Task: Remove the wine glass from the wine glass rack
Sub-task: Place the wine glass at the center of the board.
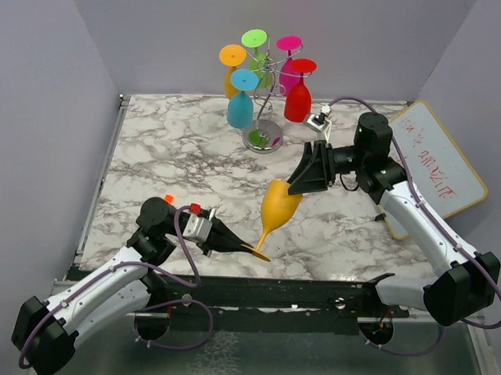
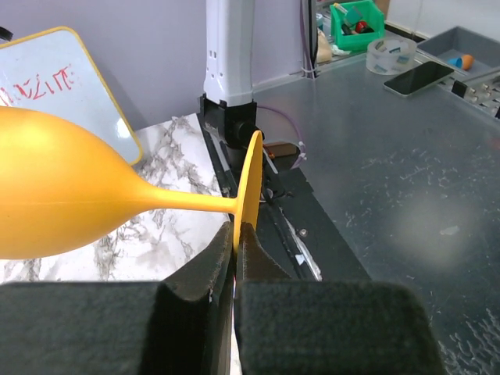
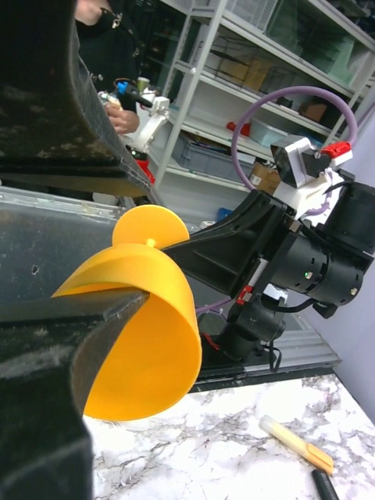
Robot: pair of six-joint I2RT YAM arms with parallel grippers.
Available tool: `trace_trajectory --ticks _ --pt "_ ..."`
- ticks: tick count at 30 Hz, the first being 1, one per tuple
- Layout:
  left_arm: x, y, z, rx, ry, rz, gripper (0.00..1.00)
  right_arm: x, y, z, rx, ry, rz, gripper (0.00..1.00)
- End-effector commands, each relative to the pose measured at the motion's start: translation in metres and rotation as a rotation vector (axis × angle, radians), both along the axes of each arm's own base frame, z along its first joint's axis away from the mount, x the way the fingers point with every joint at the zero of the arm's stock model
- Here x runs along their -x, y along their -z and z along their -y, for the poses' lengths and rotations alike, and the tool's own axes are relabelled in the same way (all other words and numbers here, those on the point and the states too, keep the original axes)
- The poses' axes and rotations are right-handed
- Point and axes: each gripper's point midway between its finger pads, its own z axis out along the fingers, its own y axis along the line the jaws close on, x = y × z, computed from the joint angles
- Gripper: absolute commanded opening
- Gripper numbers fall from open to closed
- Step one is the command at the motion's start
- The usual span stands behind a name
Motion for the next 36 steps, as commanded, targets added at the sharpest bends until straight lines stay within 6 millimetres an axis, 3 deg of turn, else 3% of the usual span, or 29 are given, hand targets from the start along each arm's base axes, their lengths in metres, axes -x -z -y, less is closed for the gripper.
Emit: trace_trajectory --ticks 1,12,19,24,29,34,36 --pt "0.008 -0.010 -0.001 0.024 0.072 0.098 0.00 0.013 -0.002 0.004 -0.003 -0.076 -0.022 0.51" --pt "0.013 -0.008 -0.002 -0.004 0.122 0.078 0.00 0.025 0.009 0.009 0.012 -0.062 -0.052 0.47" --pt "0.008 0.002 0.001 -0.024 0.113 0.056 0.00 0.022 0.015 0.008 0.021 -0.067 -0.067 0.47" --pt "0.005 0.008 0.002 -0.027 0.104 0.066 0.00 0.012 0.020 0.003 0.029 -0.064 -0.096 0.28" --pt "-0.002 0.010 0.003 -0.047 0.085 0.046 0.00 0.012 0.017 0.003 0.026 -0.082 -0.107 0.22" --pt "-0.024 0.038 0.003 -0.155 0.025 0.041 0.00 0.012 0.014 0.003 0.022 -0.069 -0.094 0.01" --pt "-0.033 0.045 0.003 -0.206 -0.004 0.038 0.00 0.011 0.014 0.003 0.025 -0.054 -0.095 0.00"
